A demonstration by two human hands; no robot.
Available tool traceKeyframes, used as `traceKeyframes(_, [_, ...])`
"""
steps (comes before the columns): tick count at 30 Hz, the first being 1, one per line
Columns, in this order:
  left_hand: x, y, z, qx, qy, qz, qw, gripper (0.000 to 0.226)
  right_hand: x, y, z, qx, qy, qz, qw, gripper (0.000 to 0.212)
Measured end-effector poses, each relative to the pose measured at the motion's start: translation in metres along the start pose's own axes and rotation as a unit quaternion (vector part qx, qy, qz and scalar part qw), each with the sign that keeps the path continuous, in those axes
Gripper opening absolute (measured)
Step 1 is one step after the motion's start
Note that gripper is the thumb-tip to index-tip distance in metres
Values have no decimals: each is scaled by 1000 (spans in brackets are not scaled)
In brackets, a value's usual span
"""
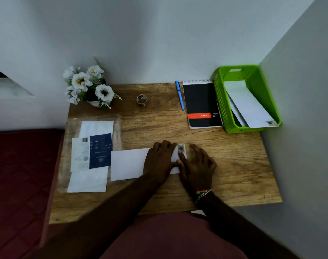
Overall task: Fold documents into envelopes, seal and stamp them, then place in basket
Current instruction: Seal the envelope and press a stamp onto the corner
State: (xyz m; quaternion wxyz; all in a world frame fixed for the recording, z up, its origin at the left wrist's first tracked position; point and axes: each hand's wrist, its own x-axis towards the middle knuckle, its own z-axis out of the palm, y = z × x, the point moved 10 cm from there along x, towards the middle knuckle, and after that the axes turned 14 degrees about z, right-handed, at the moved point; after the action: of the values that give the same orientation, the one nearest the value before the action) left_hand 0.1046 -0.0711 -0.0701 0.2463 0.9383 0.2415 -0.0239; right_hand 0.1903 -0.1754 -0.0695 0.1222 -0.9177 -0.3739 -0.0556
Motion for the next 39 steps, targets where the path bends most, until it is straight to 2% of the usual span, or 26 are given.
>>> traceKeyframes(3, [0, -2, 3, 4, -7, -6, 1000, 71, -1, 5, -5, 48, 10, 24, 999, 33])
traceKeyframes(7, [0, -3, 5, -6, -7, -7, 1000, 72, 1, 9, -7, 95, -4, 34, 995, 37])
traceKeyframes(11, [-2, -2, 4, 9, 6, -2, 1000, 67, 0, -2, -4, 27, -17, -2, 999, 39])
traceKeyframes(17, [-1, -3, 5, 4, 4, -8, 1000, 68, -1, 1, -3, 45, -7, -16, 999, 31])
traceKeyframes(24, [-2, -1, 4, 21, 15, 1, 1000, 64, 0, 1, -1, 1, -21, 10, 1000, 41])
traceKeyframes(28, [-1, -2, 7, 9, -2, 6, 1000, 66, 1, 14, 0, 37, -30, 74, 996, 42])
traceKeyframes(34, [-1, -4, 7, 2, 7, 8, 1000, 64, 0, 2, 2, 15, -46, 15, 999, 41])
traceKeyframes(39, [0, -5, 9, 5, 5, 4, 1000, 64, 1, 7, 8, -5, -62, 36, 997, 50])
